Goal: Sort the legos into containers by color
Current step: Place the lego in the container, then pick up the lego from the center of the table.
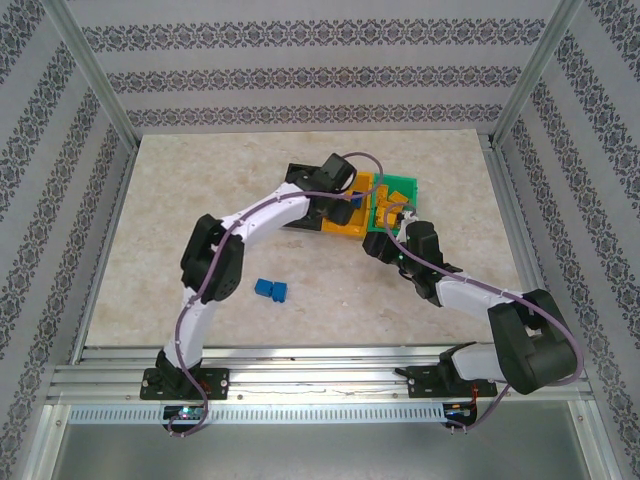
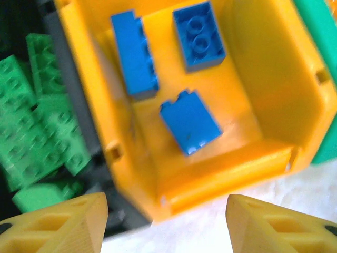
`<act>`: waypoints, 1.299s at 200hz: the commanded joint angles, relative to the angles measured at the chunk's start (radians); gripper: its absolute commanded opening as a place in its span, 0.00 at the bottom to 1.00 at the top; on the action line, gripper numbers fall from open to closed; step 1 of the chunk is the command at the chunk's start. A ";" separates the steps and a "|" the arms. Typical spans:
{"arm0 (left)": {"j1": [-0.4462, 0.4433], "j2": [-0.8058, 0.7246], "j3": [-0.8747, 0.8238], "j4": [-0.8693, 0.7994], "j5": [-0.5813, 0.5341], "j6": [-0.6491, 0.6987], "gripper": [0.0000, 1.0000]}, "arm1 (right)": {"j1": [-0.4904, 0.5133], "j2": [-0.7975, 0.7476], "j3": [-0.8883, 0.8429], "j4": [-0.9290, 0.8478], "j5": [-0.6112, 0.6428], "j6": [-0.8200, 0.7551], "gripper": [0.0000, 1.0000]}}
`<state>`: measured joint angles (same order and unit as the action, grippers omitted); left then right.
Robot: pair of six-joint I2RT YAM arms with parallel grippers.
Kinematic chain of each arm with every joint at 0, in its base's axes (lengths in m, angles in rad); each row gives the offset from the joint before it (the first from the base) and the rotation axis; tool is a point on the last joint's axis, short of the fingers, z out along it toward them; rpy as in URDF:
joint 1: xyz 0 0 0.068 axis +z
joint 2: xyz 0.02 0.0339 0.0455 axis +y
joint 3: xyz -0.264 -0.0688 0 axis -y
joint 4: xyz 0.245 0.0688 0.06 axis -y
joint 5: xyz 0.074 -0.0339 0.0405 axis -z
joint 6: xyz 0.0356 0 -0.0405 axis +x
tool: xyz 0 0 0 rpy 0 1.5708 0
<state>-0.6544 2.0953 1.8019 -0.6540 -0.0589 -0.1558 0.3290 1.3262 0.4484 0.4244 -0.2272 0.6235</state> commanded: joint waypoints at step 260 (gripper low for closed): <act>0.445 -0.110 -0.408 0.108 0.098 0.012 0.63 | 0.071 -0.027 -0.006 0.027 0.014 -0.023 0.59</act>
<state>-0.2142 1.9362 1.3682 -0.5110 -0.0097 -0.1490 0.3908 1.3239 0.4484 0.4381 -0.2317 0.6224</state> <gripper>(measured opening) 0.655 0.591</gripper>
